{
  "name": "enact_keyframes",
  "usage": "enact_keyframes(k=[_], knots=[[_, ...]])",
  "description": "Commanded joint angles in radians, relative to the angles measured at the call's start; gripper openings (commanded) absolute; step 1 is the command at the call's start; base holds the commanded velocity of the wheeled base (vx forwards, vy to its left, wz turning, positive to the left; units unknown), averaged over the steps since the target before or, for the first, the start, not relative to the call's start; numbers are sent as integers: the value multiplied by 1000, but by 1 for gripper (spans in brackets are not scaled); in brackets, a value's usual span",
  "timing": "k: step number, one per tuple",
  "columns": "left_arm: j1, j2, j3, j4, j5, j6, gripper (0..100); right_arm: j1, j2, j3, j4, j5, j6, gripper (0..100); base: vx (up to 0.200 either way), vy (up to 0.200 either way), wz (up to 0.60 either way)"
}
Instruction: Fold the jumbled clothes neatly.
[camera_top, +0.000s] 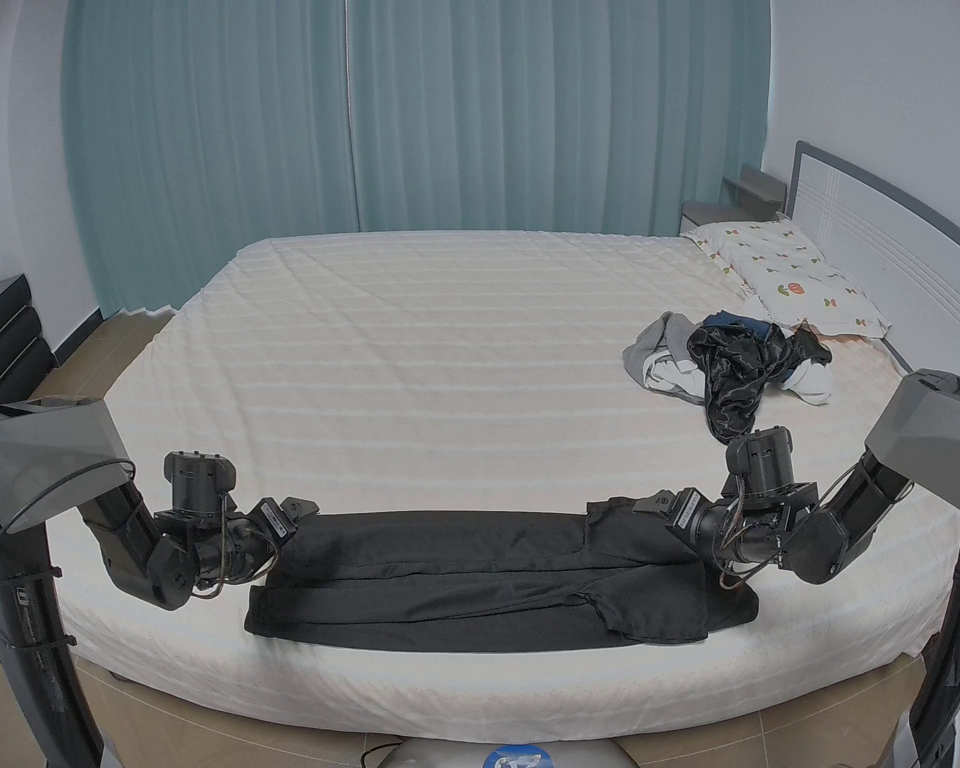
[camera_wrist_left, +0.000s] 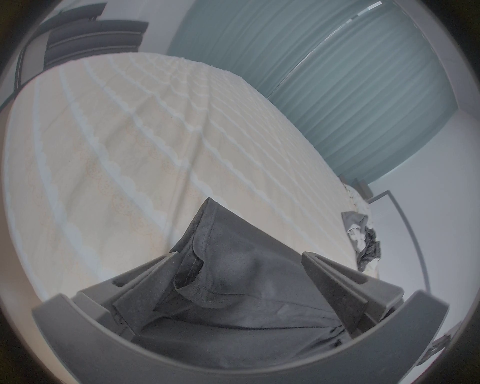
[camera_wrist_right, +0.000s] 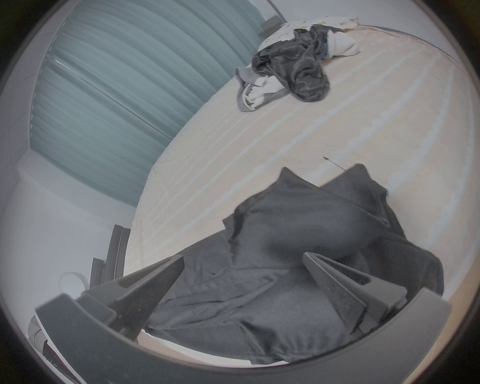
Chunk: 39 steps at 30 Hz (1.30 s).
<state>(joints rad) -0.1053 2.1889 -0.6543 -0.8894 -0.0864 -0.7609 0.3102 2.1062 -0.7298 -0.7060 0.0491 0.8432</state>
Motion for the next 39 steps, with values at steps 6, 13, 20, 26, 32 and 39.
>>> enact_keyframes(k=[6, 13, 20, 26, 32, 39], knots=[[-60, 40, -39, 101, 63, 29, 100, -6, -18, 75, -87, -9, -4, 100, 0, 0, 0], [-59, 80, -107, 116, 122, 29, 100, -6, -23, 81, -87, -11, -4, 100, 0, 0, 0], [-50, 97, -119, 162, 185, 66, 0, -8, -38, 99, -76, -45, -4, 100, 0, 0, 0], [-42, 83, -123, 159, 198, 66, 0, -8, -26, 90, -70, -91, -7, 100, 0, 0, 0], [-34, 57, -139, 158, 203, 61, 0, -39, 34, 50, -50, -163, -10, 100, 0, 0, 0], [-33, 18, -142, 158, 214, 60, 0, -65, 57, 50, -44, -170, -13, 100, 0, 0, 0]])
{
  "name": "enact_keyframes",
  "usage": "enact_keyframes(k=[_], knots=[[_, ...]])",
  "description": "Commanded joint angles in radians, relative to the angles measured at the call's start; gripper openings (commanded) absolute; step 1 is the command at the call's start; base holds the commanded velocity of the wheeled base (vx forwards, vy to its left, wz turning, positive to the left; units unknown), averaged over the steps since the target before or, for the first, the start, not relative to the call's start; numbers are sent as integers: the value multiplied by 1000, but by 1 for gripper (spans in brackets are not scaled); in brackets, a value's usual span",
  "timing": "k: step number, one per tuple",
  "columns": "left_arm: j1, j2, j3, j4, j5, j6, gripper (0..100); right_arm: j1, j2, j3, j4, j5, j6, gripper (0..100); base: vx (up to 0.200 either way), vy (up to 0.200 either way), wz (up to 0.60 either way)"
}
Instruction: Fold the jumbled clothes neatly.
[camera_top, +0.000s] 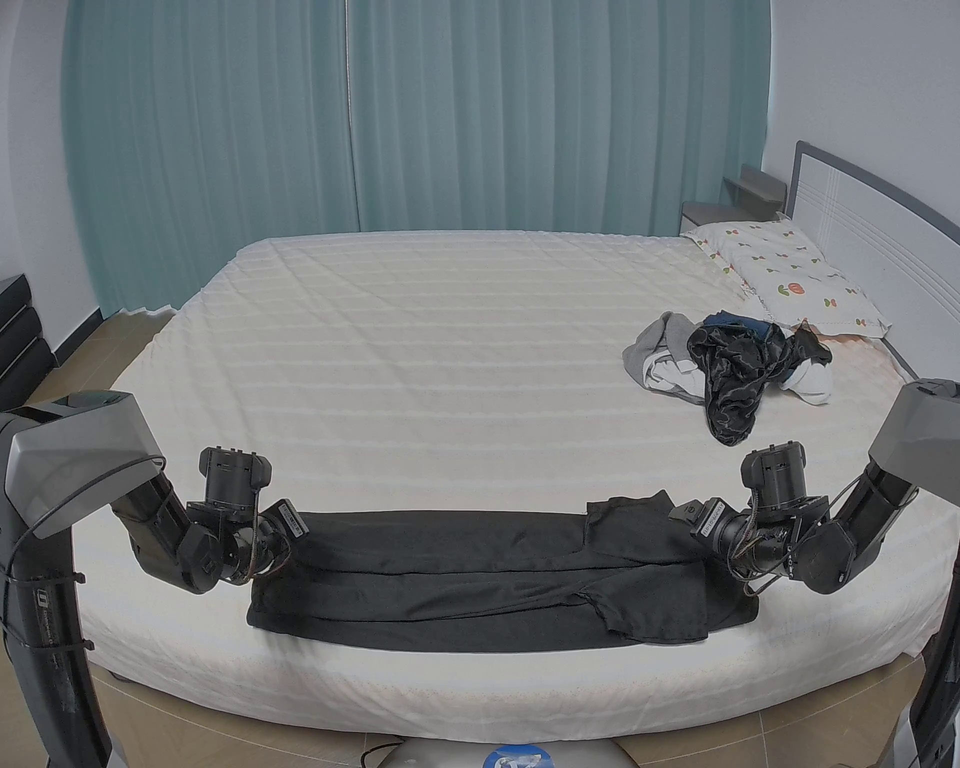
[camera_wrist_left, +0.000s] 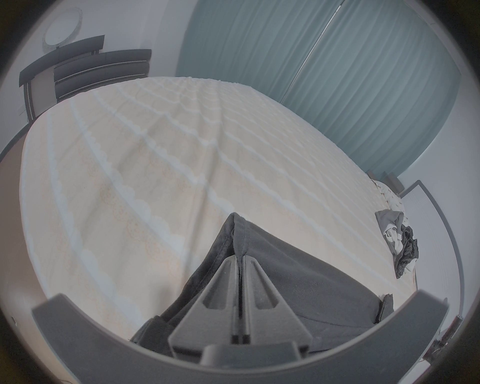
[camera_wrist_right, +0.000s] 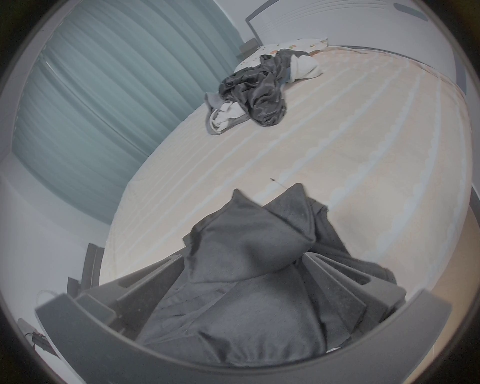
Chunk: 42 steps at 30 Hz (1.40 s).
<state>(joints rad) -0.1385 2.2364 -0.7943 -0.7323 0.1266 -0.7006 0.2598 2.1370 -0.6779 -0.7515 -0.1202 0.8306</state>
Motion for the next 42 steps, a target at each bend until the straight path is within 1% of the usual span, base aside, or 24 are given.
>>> enact_keyframes(k=[1, 5, 11, 12, 17, 27, 33, 36, 39, 40, 42], knots=[[0, -34, -2, 1, 1, 0, 0, -14, 23, 1, 4, -1, -4, 100, 0, 0, 0], [0, -35, -2, 1, 1, 0, 0, -8, 15, 11, 8, -1, -8, 100, 0, 0, 0], [2, -40, 1, 1, 1, 0, 0, -10, 57, -22, 8, -13, -16, 100, 0, 0, 0], [2, -40, 1, 2, 1, 0, 0, -10, 58, -22, 8, -13, -16, 0, 0, 0, 0], [4, -47, 0, 1, 1, 0, 0, -14, 100, -45, 4, -62, -33, 0, 0, 0, 0], [16, -61, -3, 5, 1, 3, 0, -33, 60, -49, -6, -82, -51, 0, 0, 0, 0], [48, -47, -83, 8, 1, 0, 0, -47, 66, -137, -12, -76, -41, 0, 0, 0, 0], [59, -31, -138, 13, 1, -3, 0, -51, 73, -209, -12, -73, -38, 0, 0, 0, 0], [73, -27, -209, 53, 2, -14, 0, -65, 89, -281, 6, -76, -39, 0, 0, 0, 0], [74, -26, -232, 123, 1, -16, 0, -60, 96, -290, 26, -76, -41, 0, 0, 0, 0], [73, -27, -241, 194, -4, -16, 0, -56, 106, -293, 41, -75, -39, 0, 0, 0, 0]])
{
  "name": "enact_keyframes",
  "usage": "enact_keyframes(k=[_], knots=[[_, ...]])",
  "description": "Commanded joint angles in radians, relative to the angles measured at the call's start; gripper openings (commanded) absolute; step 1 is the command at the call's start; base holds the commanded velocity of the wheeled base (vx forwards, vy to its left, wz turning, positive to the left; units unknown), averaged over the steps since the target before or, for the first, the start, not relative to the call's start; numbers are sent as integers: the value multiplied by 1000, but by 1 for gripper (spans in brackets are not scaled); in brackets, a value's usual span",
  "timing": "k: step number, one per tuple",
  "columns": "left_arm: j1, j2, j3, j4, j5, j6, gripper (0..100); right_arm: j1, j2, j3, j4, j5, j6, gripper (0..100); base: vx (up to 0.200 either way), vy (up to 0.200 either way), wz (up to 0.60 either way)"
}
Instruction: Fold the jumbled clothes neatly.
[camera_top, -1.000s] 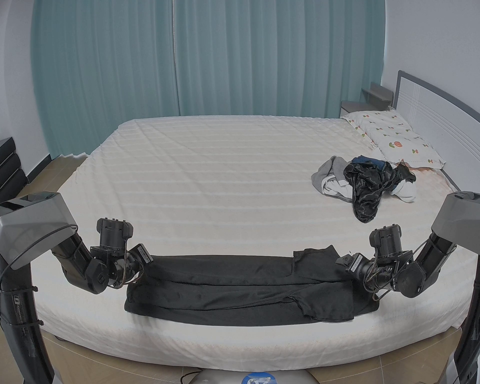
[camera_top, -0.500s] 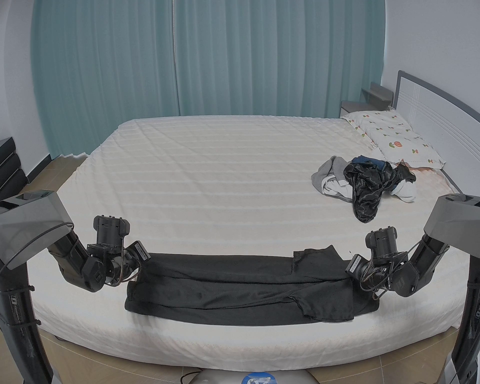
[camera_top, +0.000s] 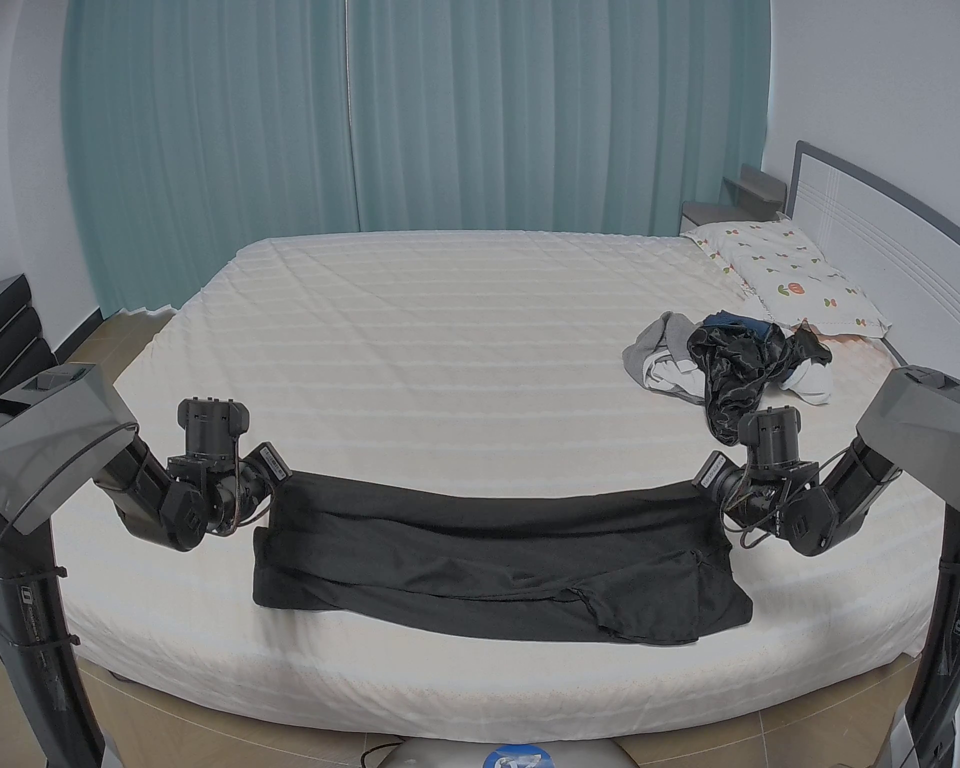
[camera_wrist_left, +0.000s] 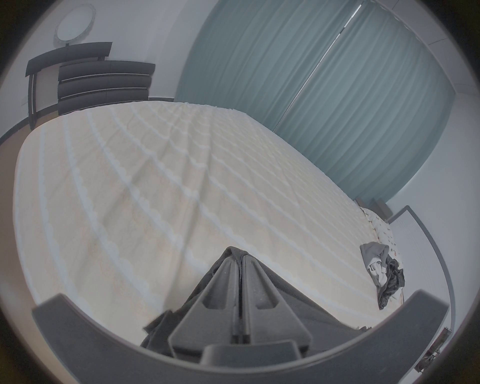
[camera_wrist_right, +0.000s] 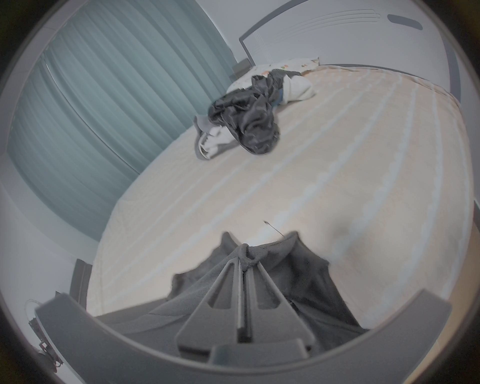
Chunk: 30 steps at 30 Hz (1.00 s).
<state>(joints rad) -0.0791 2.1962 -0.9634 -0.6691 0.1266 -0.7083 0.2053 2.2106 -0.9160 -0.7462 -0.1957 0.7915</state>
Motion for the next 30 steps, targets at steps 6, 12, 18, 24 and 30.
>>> enact_keyframes(k=[6, 12, 18, 24, 30], knots=[[15, 50, -97, 155, -7, -8, 0, -7, 41, -63, 31, 9, 0, 0, 0, 0, 0], [15, 62, -113, 155, -10, -11, 0, -6, 40, -60, 31, 9, 0, 0, 0, 0, 0], [12, 54, -121, 161, -10, -2, 0, -3, 41, -52, 30, 10, 2, 0, 0, 0, 0], [9, 53, -90, 168, -27, 3, 100, -3, 40, -38, 30, 13, 5, 0, 0, 0, 0], [12, 60, -81, 169, -33, 56, 100, -3, 29, -7, 27, 15, 6, 0, 0, 0, 0]])
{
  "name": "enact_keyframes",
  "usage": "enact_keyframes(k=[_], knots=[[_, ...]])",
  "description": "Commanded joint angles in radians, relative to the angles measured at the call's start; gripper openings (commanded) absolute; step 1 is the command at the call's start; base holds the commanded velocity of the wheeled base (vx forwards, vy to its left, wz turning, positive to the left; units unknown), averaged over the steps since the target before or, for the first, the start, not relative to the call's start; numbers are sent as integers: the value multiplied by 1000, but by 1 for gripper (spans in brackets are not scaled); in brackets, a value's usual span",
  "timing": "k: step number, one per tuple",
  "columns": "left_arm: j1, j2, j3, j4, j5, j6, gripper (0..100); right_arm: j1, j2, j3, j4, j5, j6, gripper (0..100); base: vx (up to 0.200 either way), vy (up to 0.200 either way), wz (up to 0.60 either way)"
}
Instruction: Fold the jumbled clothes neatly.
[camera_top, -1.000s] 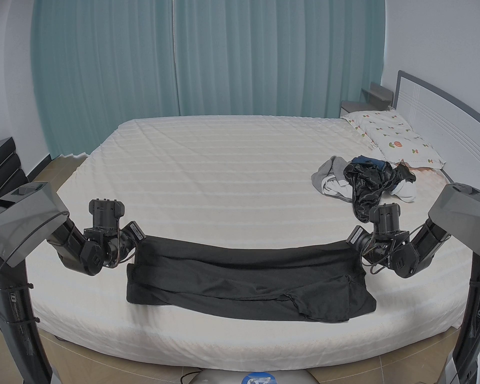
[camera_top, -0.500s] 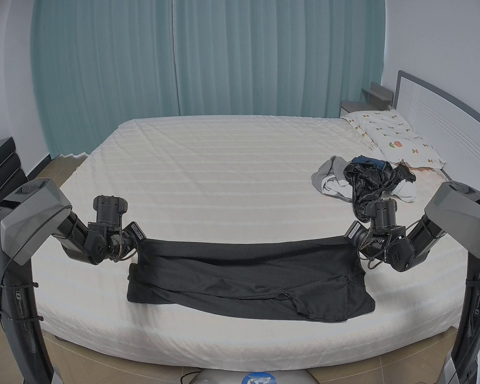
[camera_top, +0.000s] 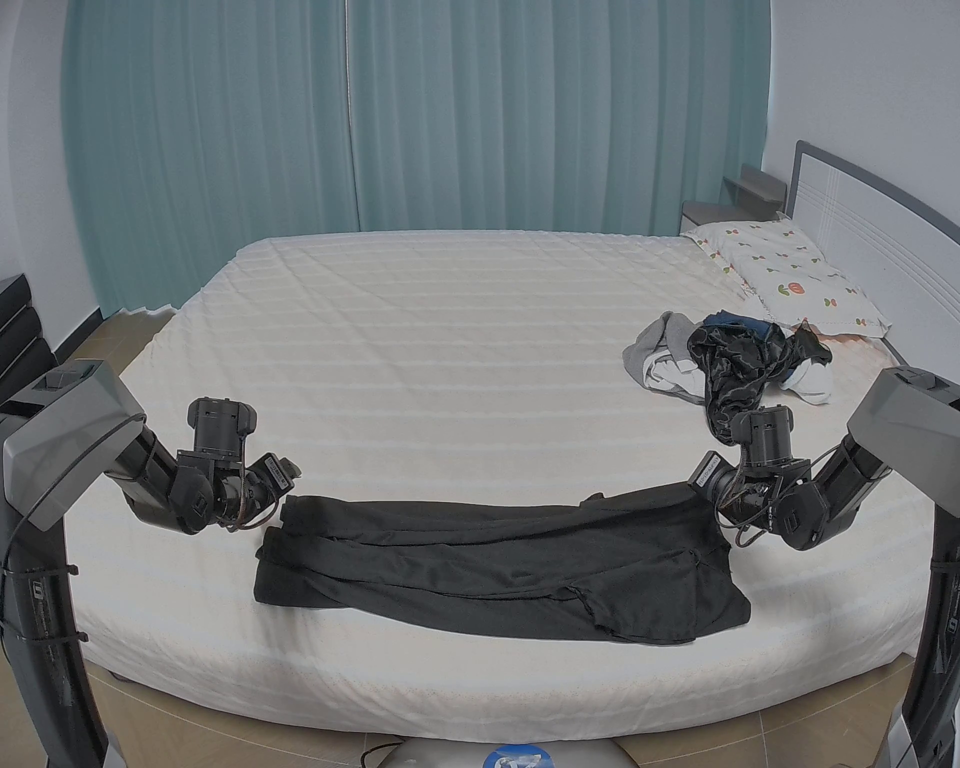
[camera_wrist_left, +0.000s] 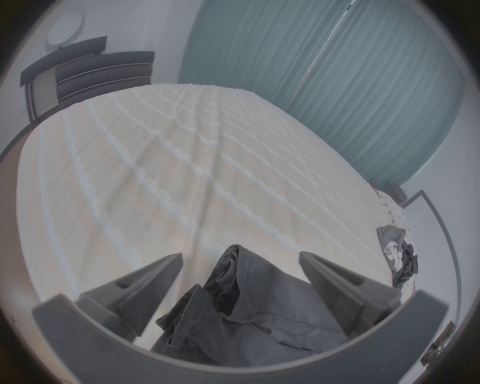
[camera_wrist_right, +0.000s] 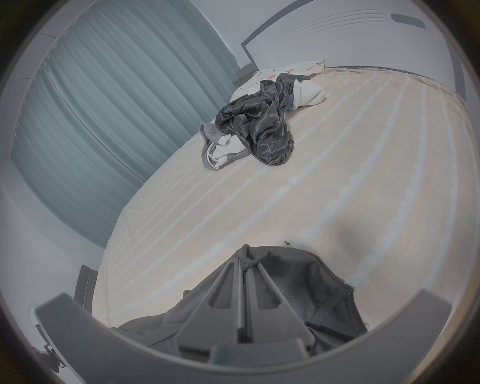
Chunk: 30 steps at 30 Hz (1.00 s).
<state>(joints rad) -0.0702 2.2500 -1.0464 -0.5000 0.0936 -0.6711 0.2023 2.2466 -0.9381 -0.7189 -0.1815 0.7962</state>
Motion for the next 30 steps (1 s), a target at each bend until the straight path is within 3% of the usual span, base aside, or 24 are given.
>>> enact_keyframes(k=[1, 9, 10, 19, 30], knots=[[3, 8, -4, 0, 0, 19, 100, 0, -9, 16, -2, 0, 1, 0, 0, 0, 0], [-22, 33, -17, 0, -38, 25, 100, 0, -5, 22, -2, 2, 23, 0, 0, 0, 0], [-23, 36, -18, 0, -40, 25, 0, 0, -5, 24, -2, 2, 25, 0, 0, 0, 0], [-11, 102, -66, 12, -29, 91, 0, 0, -9, 25, -2, 10, 26, 0, 0, 0, 0], [12, -12, -34, 11, -6, 85, 0, 2, -13, 25, -2, 11, 29, 0, 0, 0, 0]])
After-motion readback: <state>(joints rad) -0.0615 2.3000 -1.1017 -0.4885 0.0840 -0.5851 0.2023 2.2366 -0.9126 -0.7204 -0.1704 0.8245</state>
